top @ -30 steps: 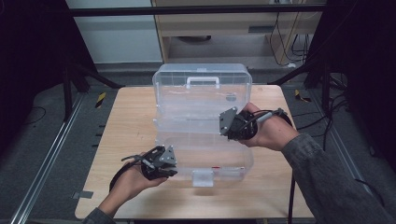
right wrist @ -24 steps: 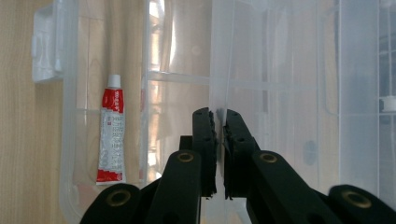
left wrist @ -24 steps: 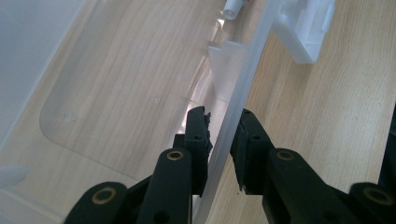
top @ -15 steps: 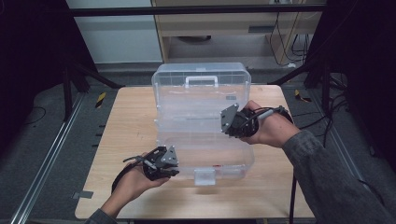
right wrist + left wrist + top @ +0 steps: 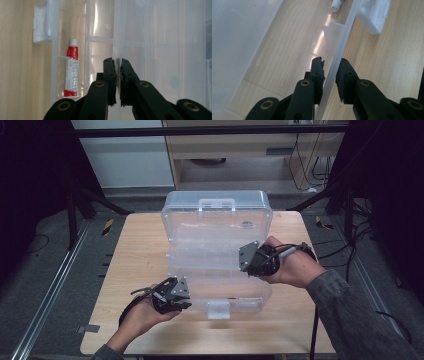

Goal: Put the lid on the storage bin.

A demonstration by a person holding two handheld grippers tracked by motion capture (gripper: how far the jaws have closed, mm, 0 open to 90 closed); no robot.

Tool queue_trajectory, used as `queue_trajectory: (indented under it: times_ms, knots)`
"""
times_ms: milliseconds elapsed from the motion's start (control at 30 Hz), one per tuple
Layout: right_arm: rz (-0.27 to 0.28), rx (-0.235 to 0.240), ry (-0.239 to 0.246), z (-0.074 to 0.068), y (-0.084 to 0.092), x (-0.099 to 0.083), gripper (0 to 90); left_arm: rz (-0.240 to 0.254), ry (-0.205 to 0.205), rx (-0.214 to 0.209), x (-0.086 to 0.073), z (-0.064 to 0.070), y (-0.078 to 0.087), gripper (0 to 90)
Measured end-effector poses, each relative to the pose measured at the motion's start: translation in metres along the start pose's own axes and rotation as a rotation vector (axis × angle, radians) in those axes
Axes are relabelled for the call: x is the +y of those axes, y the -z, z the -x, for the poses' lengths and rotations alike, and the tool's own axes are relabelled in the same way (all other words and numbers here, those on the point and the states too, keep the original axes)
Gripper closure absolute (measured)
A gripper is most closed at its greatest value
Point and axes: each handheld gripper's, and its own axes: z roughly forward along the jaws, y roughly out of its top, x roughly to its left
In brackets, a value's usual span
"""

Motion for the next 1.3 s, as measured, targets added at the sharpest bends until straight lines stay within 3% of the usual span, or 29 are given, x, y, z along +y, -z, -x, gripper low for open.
queue_trajectory:
  times_ms: [233,267,300,367,400,433,467,567,600,967,1033,1133,1167,1200,1233,1267,1300]
  knots:
    - [0.001,0.013,0.001,-0.003,-0.001,0.000,85.3,-0.004,-0.026,0.004,0.001,-0.001,0.000,75.9]
    - [0.000,0.014,0.004,-0.003,-0.001,0.000,85.2,-0.003,-0.062,0.009,0.001,-0.003,0.000,75.9]
    - [-0.001,0.015,0.003,-0.004,-0.001,0.000,85.2,-0.001,-0.033,0.004,0.000,-0.001,0.000,75.8]
    - [-0.001,0.018,0.002,-0.004,-0.001,-0.001,85.1,0.000,-0.029,0.005,0.000,-0.001,0.000,75.7]
    - [-0.001,0.017,-0.001,-0.004,-0.001,-0.001,85.1,0.003,-0.061,0.008,0.001,-0.003,0.000,75.6]
    - [-0.002,0.020,-0.001,-0.004,-0.001,-0.001,85.1,0.005,-0.060,0.009,0.001,-0.003,0.000,75.5]
    - [-0.002,0.020,0.000,-0.004,-0.001,0.000,85.1,0.003,-0.029,0.008,0.000,0.000,0.000,75.5]
    - [-0.004,0.025,0.001,-0.005,-0.002,0.000,85.3,0.004,-0.062,0.029,0.001,-0.002,0.001,75.3]
    - [-0.006,0.027,0.001,-0.005,-0.002,0.000,85.3,0.003,-0.032,0.010,0.000,0.000,0.000,75.3]
    - [-0.001,0.033,0.005,-0.005,-0.002,-0.001,84.7,0.014,-0.004,0.015,-0.001,0.001,0.000,74.3]
    - [0.000,0.034,0.002,-0.005,-0.002,-0.002,84.6,0.018,0.008,0.018,-0.002,0.001,0.001,67.1]
    - [0.001,0.038,-0.002,-0.005,-0.002,-0.002,84.6,0.048,0.011,0.060,-0.005,0.002,0.011,56.0]
    - [0.002,0.037,0.001,-0.005,-0.002,-0.002,84.5,0.048,0.011,0.060,-0.005,0.002,0.011,54.7]
    - [0.003,0.038,0.000,-0.005,-0.001,-0.003,84.5,0.078,0.052,0.060,-0.009,0.003,0.018,54.5]
    - [0.003,0.037,0.000,-0.005,-0.001,-0.003,84.4,0.094,0.062,0.059,-0.011,0.003,0.023,54.4]
    - [0.004,0.037,0.000,-0.005,-0.001,-0.003,84.4,0.094,0.062,0.059,-0.011,0.003,0.023,53.6]
    - [0.004,0.037,0.000,-0.005,-0.001,-0.003,84.4,0.125,0.055,0.057,-0.014,0.000,0.030,52.5]
